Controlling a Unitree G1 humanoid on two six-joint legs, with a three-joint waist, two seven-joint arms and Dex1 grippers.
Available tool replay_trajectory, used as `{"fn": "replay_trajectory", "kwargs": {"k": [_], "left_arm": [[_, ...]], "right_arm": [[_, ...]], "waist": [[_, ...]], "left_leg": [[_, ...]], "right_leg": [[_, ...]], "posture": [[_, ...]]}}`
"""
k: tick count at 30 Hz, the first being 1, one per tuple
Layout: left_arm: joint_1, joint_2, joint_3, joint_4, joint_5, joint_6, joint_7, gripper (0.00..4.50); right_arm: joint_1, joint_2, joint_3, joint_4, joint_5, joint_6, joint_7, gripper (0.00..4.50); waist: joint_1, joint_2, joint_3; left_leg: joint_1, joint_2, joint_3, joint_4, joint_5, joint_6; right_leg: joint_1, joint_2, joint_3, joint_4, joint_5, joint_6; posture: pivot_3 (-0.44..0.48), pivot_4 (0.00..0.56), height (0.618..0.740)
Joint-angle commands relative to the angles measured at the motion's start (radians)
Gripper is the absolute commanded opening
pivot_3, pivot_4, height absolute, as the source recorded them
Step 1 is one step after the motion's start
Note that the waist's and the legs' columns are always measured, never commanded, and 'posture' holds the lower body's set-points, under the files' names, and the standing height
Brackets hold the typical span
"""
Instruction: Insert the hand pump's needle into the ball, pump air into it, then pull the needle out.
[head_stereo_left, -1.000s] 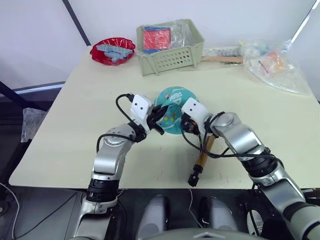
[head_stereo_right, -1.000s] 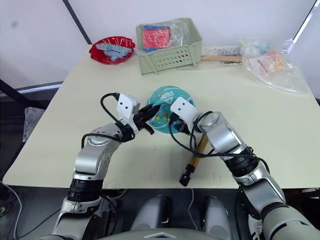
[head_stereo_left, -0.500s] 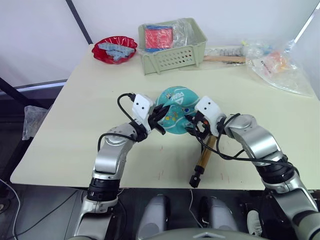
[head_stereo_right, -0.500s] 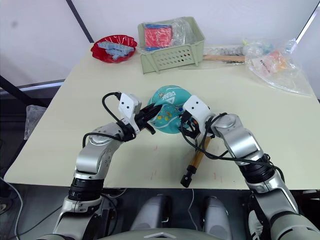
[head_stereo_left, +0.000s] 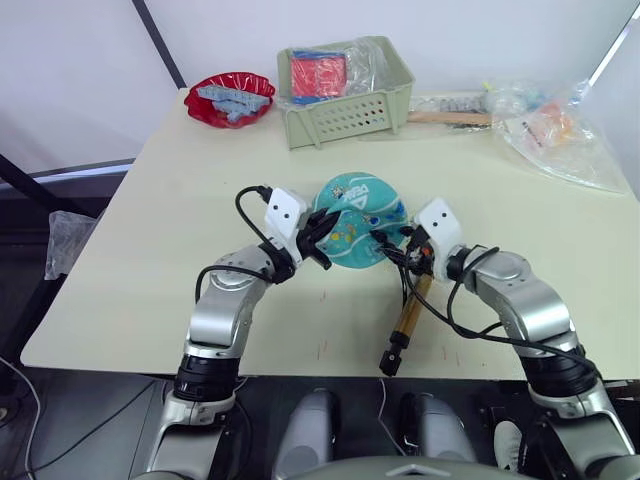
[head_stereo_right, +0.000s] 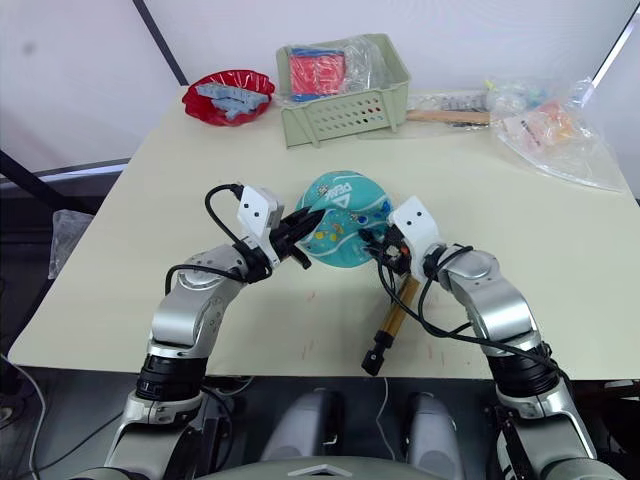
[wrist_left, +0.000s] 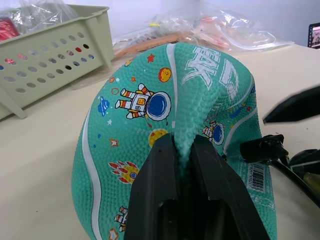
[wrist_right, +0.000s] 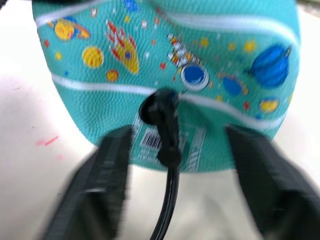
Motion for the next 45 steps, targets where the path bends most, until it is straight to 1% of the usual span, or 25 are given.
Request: {"fn": "replay_trajectory", "kwargs": {"k": [1,20,45], "left_arm": [[0.039,-0.001,-0.066,0.048,-0.001,0.044,-0.021,0.0],[0.038,-0.003,-0.066,0.06,0.0,0.036,-0.023,0.0],[0.043,-0.008,-0.069,0.053,0.001,0.041,-0.019,0.0]], "right_arm": [[-0.004,0.018,-0.023,-0.03,0.015,-0.016,-0.027,2.47],[-0.028,0.091,-0.007,-0.005,0.035,0.009,-0.096,2.47],[-0.055,0.086,0.053,0.054,0.009,-0.066,-0.079,2.47]], "waist": [[0.0,0.0,0.0],[0.0,0.0,0.0],[-0.002,0.0,-0.001]], "left_leg": [[0.0,0.0,0.0,0.0,0.0,0.0],[0.001,0.0,0.005,0.0,0.001,-0.002],[0.001,0.0,0.005,0.008,0.001,-0.002]], "right_leg": [[0.0,0.0,0.0,0.0,0.0,0.0],[0.001,0.0,0.001,0.002,0.0,0.0],[0.002,0.001,0.001,0.005,0.001,0.0]], "posture": [[0.0,0.15,0.738],[0.0,0.15,0.738],[0.0,0.15,0.738]]}}
